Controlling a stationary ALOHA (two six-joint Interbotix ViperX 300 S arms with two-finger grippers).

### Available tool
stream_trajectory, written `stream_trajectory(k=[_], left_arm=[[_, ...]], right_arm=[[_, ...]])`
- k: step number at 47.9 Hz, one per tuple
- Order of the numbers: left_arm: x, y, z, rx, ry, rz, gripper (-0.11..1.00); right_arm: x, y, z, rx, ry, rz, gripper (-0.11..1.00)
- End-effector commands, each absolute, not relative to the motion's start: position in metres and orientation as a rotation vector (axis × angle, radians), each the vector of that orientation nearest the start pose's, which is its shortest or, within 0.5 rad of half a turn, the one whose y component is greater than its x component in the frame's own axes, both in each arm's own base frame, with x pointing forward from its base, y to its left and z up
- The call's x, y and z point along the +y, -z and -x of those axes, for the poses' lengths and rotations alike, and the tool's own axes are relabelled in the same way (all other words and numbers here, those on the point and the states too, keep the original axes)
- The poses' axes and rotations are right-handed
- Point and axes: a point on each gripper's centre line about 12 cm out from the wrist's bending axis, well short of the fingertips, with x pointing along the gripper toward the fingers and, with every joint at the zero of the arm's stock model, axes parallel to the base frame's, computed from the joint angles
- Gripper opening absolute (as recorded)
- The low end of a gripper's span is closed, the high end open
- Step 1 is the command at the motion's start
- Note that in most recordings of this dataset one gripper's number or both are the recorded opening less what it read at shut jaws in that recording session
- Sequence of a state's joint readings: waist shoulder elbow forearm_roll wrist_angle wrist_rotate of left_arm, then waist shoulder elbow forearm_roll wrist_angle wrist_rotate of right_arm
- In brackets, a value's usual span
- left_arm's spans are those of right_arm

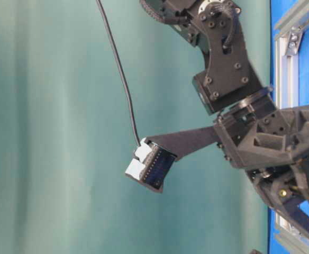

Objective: Insert the wire through the string loop located on the left side.

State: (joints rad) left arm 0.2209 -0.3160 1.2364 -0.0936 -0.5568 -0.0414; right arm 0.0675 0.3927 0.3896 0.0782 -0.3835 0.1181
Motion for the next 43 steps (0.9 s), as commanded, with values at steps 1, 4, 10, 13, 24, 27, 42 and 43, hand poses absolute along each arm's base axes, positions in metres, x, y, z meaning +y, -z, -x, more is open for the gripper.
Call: stream_trajectory(k=[1, 4, 10, 13, 24, 27, 42, 43], left_arm=[[0.047, -0.158, -0.252, 0.317, -0.228, 0.141, 0.0], [0.033, -0.16, -0.253, 0.313, -0.174, 0.132, 0.0], [0.006, -0.166, -0.251, 0.291, -0.066, 0.118, 0.0], [-0.004, -0.169, -0.249, 0.28, -0.027, 0.118, 0.0], [-0.023, -0.173, -0.24, 0.271, 0.051, 0.125, 0.0], [-0.024, -0.172, -0.239, 0.282, 0.057, 0.124, 0.0], [-0.025, -0.17, -0.241, 0.305, 0.059, 0.115, 0.01], [-0.025, -0.171, -0.241, 0.305, 0.059, 0.117, 0.01]], right_arm=[[0.031, -0.136, -0.492, 0.374, -0.003, -0.172, -0.04], [0.031, -0.136, -0.492, 0.375, -0.005, -0.171, -0.04], [0.033, -0.136, -0.492, 0.375, -0.008, -0.171, -0.04], [0.033, -0.136, -0.492, 0.375, -0.008, -0.171, -0.04], [0.033, -0.136, -0.492, 0.372, -0.008, -0.171, -0.04], [0.033, -0.136, -0.492, 0.372, -0.008, -0.171, -0.04], [0.033, -0.136, -0.492, 0.372, -0.008, -0.171, -0.04], [0.033, -0.136, -0.492, 0.372, -0.008, -0.171, -0.04]])
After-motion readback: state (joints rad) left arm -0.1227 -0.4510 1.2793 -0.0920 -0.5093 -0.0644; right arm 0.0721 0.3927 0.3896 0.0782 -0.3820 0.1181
